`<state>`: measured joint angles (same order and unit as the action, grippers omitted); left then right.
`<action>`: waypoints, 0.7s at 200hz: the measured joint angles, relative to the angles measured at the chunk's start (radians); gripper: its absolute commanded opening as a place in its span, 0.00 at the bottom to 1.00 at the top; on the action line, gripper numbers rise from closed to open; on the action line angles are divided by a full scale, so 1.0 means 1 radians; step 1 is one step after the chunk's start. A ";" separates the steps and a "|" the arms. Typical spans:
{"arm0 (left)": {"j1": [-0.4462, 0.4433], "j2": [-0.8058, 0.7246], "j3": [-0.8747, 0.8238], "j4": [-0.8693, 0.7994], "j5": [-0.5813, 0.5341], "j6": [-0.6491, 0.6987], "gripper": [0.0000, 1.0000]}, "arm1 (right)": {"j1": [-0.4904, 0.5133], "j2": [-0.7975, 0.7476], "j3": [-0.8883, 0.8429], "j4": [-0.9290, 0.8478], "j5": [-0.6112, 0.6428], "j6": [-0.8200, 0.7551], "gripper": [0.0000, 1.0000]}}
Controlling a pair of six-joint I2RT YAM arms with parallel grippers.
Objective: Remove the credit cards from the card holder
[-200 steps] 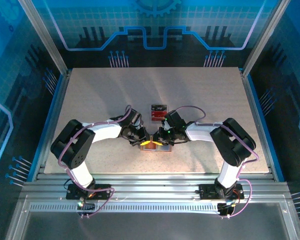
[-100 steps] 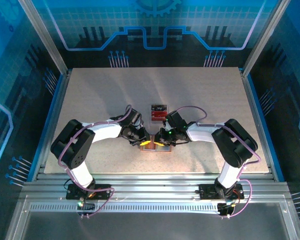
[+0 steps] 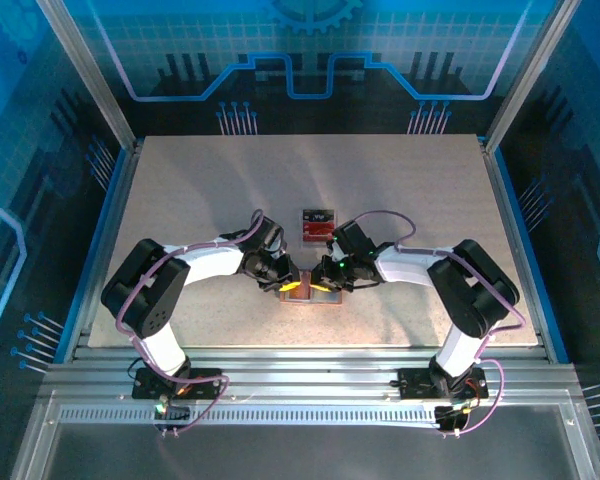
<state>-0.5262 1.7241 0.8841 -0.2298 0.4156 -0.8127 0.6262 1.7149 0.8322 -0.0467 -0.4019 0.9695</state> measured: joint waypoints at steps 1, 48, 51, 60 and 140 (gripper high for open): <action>0.000 0.000 0.000 0.000 0.000 0.000 0.17 | 0.000 0.000 0.000 0.001 0.000 0.000 0.15; 0.000 0.000 0.002 -0.003 0.000 0.000 0.17 | 0.001 0.001 -0.007 0.072 -0.030 0.029 0.18; 0.000 0.000 0.002 -0.003 0.000 0.000 0.17 | 0.001 0.002 -0.007 0.076 -0.031 0.032 0.18; 0.000 0.000 0.002 -0.004 0.000 0.000 0.17 | 0.001 0.008 -0.008 0.086 -0.034 0.036 0.18; 0.000 -0.001 0.004 -0.006 0.000 0.000 0.18 | 0.001 0.045 -0.008 0.098 -0.045 0.043 0.27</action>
<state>-0.5262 1.7233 0.8879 -0.2363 0.4152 -0.8127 0.6273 1.7603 0.8246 0.0513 -0.4469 1.0126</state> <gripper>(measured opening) 0.182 0.249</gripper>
